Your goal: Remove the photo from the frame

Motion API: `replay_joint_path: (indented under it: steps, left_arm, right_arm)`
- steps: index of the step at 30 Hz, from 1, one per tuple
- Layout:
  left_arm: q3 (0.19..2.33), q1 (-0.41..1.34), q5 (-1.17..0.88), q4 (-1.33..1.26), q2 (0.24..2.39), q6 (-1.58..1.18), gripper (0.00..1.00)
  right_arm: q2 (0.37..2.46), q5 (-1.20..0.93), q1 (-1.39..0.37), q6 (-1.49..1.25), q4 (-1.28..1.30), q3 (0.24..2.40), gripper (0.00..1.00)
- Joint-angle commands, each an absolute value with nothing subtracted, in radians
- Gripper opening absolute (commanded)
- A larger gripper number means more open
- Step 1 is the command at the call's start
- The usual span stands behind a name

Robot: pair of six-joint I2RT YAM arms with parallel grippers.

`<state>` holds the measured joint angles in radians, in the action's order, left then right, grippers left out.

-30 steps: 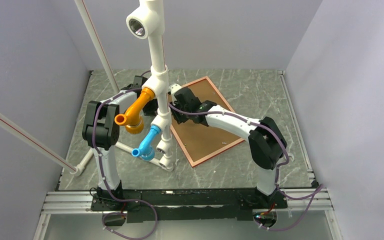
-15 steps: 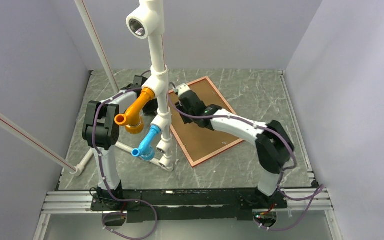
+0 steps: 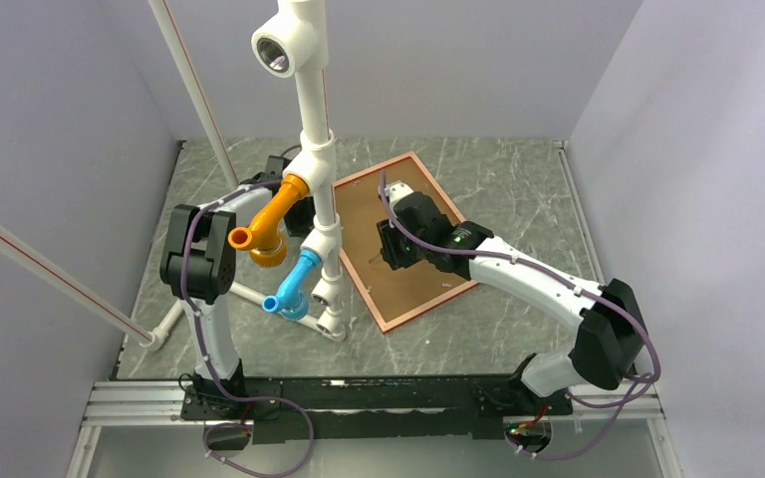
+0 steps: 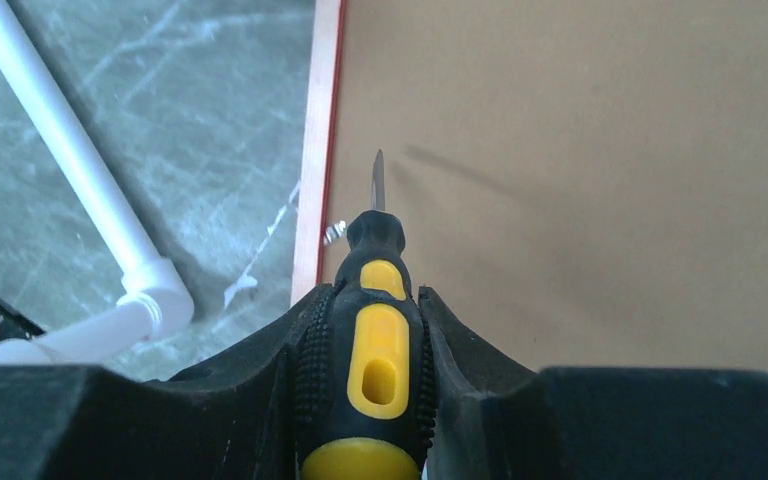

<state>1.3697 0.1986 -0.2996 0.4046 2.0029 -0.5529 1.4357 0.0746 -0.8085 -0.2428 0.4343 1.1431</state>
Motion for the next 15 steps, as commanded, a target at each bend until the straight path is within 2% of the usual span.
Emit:
replay_joint_path:
  steps: [1, 4, 10, 15]
  left_arm:
    - [1.274, 0.216, -0.361, 0.373, 1.901, -0.644, 0.61]
    - [1.222, 0.226, -0.384, 0.326, 1.856, -0.657, 0.63]
    - [1.231, 0.268, -0.353, 0.362, 1.874, -0.647, 0.65]
    - [1.208, 0.284, -0.341, 0.355, 1.898, -0.683, 0.6]
  right_arm:
    - [1.416, 0.063, -0.811, -0.288, 0.542, 1.165, 0.0]
    - [1.392, 0.054, -0.812, -0.272, 0.502, 1.11, 0.0]
    - [1.426, 0.018, -0.823, -0.289, 0.527, 1.149, 0.0]
    - [1.44, 0.013, -0.845, -0.291, 0.539, 1.163, 0.0]
